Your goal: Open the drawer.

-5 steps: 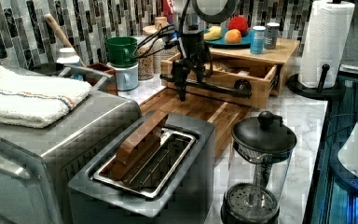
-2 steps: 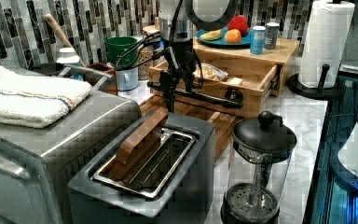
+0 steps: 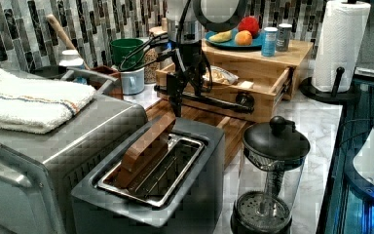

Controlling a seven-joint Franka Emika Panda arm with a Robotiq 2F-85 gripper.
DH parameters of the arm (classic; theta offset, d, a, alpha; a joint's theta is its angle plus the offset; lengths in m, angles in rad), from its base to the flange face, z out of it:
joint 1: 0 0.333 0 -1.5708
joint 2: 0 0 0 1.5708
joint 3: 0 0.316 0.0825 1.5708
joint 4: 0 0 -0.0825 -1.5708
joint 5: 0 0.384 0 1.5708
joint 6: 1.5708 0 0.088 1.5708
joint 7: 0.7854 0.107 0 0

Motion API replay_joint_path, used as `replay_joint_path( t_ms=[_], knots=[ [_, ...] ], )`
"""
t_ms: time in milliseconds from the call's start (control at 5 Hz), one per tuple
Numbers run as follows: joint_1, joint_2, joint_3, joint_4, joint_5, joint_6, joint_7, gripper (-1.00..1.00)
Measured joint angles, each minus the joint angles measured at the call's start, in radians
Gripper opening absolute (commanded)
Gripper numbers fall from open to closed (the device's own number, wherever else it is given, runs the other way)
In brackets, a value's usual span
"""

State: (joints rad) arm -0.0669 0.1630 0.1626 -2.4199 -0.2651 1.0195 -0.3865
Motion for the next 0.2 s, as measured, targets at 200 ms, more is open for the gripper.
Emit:
replay_joint_path(
  t_ms=[200],
  knots=[
    [0.0,0.0,-0.004,0.0,0.0,0.001,0.0,1.0]
  ],
)
